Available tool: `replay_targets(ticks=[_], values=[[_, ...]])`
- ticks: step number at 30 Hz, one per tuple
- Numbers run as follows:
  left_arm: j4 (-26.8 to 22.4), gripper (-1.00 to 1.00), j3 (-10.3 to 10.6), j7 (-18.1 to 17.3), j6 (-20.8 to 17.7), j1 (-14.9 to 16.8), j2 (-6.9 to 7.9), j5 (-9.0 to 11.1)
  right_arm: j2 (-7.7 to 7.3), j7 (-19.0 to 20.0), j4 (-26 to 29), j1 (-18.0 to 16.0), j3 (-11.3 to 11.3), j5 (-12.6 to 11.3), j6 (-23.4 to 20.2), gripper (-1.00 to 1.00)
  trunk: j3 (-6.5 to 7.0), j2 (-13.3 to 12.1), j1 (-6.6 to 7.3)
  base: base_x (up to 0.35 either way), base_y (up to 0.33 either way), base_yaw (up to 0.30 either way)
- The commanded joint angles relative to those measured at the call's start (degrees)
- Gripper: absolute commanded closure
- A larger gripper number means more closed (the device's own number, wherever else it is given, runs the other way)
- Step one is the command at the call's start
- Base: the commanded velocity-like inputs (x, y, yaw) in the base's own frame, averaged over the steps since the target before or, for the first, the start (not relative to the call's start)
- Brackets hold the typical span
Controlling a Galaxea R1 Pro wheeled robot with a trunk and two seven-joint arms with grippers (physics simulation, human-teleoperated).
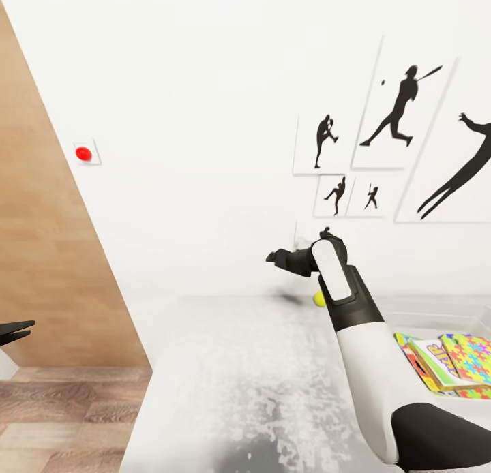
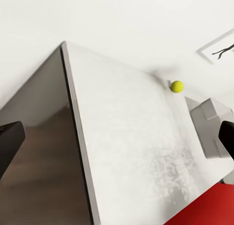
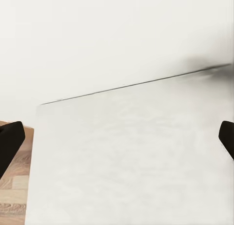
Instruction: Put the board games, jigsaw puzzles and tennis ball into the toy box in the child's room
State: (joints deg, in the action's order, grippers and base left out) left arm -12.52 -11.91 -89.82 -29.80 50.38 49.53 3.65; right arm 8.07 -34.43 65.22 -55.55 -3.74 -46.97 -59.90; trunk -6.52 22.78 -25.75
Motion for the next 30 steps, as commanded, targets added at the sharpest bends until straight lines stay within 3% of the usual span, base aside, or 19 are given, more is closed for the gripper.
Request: replay_targets(ticks=[1,10,30], values=[[0.04,-1.00,0.29,-0.18,-0.61,0.06,0.04,0.31,-0.03,-0.64,-0.06,-0.39,-0.04,-0.50,-0.10,-1.00,-0.23,0.14,-0.04,0.000,0.000,0.000],[0.04,-1.00,0.27,-0.18,-0.61,0.06,0.04,0.27,-1.10,-1.42,-2.81,-2.86,0.06,-0.21,-0.10,-1.00,-1.07,0.14,-0.04,0.000,0.000,0.000],[0.04,-1.00,0.22,-0.18,-0.61,0.06,0.05,0.30,-7.99,-4.63,-5.59,-3.51,0.48,-0.30,-0.10,-1.00,-2.94,0.14,-0.04,0.000,0.000,0.000]])
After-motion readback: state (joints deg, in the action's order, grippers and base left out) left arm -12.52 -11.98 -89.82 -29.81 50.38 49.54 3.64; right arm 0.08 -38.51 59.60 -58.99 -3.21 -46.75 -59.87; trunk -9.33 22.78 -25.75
